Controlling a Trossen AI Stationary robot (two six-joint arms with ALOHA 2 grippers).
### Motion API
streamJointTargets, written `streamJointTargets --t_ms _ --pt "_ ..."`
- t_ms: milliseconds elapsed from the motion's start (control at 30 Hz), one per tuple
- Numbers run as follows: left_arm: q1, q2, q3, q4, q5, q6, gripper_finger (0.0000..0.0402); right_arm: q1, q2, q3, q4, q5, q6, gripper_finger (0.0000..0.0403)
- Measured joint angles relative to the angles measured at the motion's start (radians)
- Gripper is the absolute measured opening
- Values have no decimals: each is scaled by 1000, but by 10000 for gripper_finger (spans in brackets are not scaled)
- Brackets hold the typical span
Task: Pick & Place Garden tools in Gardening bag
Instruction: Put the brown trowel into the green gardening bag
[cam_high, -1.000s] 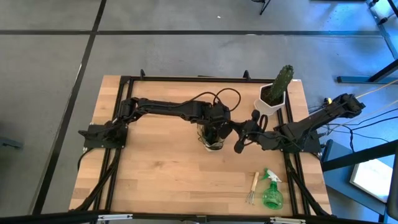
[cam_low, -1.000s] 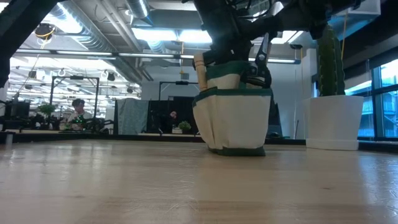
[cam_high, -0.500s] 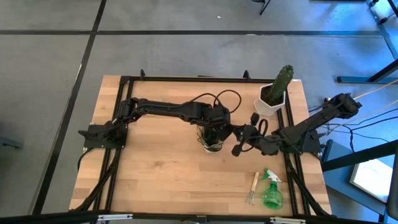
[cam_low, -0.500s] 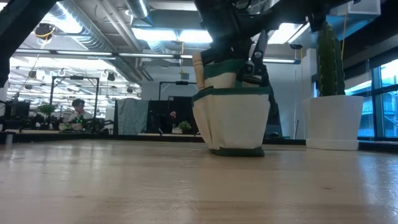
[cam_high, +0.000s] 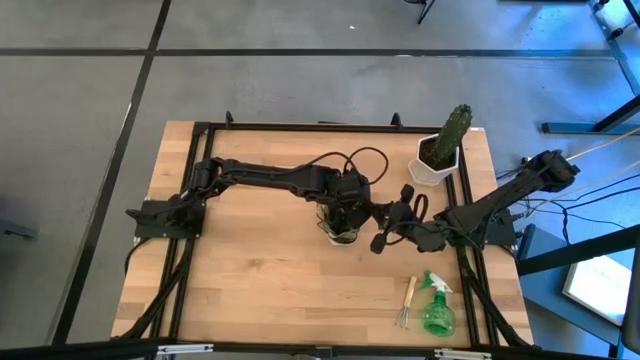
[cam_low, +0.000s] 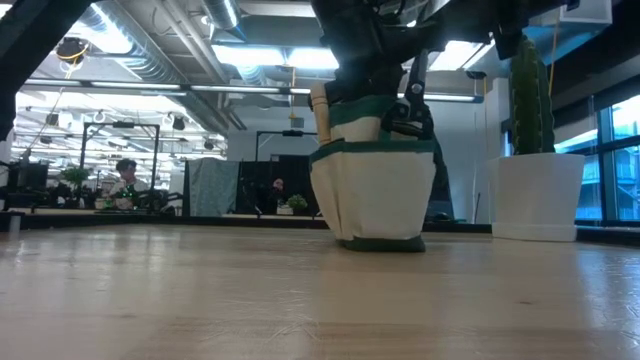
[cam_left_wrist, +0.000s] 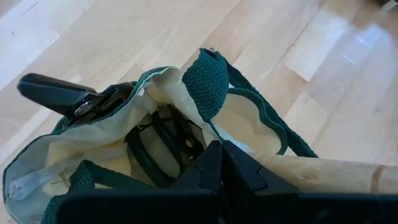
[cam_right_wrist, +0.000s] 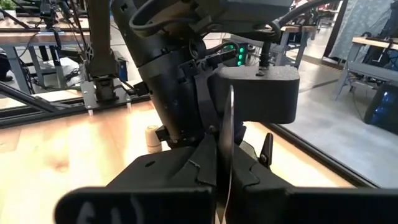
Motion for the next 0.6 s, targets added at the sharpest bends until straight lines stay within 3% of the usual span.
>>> streamJointTargets --t_ms 267,600 --pt "0 5 0 21 -9 -19 2 34 2 -49 37 102 94 0" --pt "1 5 0 18 -10 -20 2 37 2 -58 26 109 130 0"
